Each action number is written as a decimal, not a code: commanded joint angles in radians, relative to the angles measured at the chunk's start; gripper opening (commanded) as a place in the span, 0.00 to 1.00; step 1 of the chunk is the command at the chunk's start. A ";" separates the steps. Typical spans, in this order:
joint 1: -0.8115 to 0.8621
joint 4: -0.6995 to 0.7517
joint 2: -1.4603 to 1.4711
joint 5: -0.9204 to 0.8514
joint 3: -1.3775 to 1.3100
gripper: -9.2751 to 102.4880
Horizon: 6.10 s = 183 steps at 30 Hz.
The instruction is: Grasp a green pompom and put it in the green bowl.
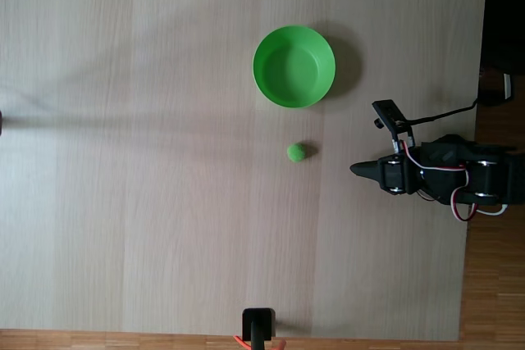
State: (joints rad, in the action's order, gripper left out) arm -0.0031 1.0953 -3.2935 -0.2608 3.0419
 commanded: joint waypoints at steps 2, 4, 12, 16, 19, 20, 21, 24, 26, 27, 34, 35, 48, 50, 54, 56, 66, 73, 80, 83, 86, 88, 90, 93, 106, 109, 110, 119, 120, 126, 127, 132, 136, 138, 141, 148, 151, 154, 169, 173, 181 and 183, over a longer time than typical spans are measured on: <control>0.000 -0.008 -0.055 0.006 -0.003 0.08; 0.000 -0.008 -0.055 0.006 -0.003 0.08; -0.002 -0.008 -0.055 0.006 -0.003 0.08; -0.002 -0.008 -0.055 0.006 -0.003 0.08; 0.006 -0.012 -0.054 0.006 -0.003 0.08; 0.006 -0.012 -0.054 0.006 -0.003 0.08; 0.008 -0.012 -0.054 0.006 -0.003 0.08; 0.008 -0.012 -0.054 0.006 -0.003 0.08; 0.008 -0.005 -0.054 0.003 -0.006 0.08; 0.008 -0.002 -0.048 0.002 -0.012 0.08; 0.008 -0.003 0.063 0.006 -0.107 0.08; 0.008 -0.011 0.100 0.006 -0.126 0.08; -0.005 -0.015 0.549 0.008 -0.502 0.08; -0.003 -0.015 0.632 0.008 -0.575 0.08; 0.008 -0.015 0.815 0.008 -0.723 0.08; 0.008 -0.014 0.911 0.008 -0.787 0.08; 0.038 -0.014 1.289 0.008 -0.994 0.11; 0.129 -0.014 1.394 -0.005 -1.058 0.23; 0.107 -0.014 1.529 -0.006 -1.058 0.31; 0.092 -0.015 1.563 -0.006 -1.068 0.32; 0.077 -0.015 1.588 -0.006 -1.077 0.34; 0.064 -0.015 1.594 -0.006 -1.077 0.34; 0.058 -0.015 1.595 -0.006 -1.077 0.35; 0.055 -0.015 1.612 -0.006 -1.078 0.36; 0.071 -0.109 1.730 -0.005 -1.094 0.35; 0.071 -0.114 1.732 -0.005 -1.094 0.35; 0.071 -0.115 1.732 -0.005 -1.094 0.35; 0.069 -0.118 1.733 -0.006 -1.094 0.35; 0.069 -0.120 1.733 -0.006 -1.094 0.35; 0.067 -0.120 1.735 -0.002 -1.095 0.35; 0.069 -0.120 1.735 0.000 -1.094 0.35; 0.069 -0.120 1.761 0.005 -1.094 0.35; 0.069 -0.120 1.799 0.008 -1.095 0.35; 0.069 -0.120 1.801 0.008 -1.095 0.35; 0.069 -0.120 1.801 0.008 -1.095 0.35; 0.071 -0.120 1.802 0.008 -1.094 0.33; 0.071 -0.120 1.801 0.008 -1.094 0.28; 0.071 -0.120 1.801 0.008 -1.095 0.22; 0.071 -0.120 1.743 0.008 -1.088 0.13; 0.071 -0.106 1.697 0.005 -1.094 0.07; 0.163 -0.104 1.646 -0.006 -1.132 0.08; 0.221 -0.104 1.628 -0.008 -1.184 0.08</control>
State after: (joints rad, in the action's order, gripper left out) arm 0.1580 0.9894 -1.6030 -0.2608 1.9420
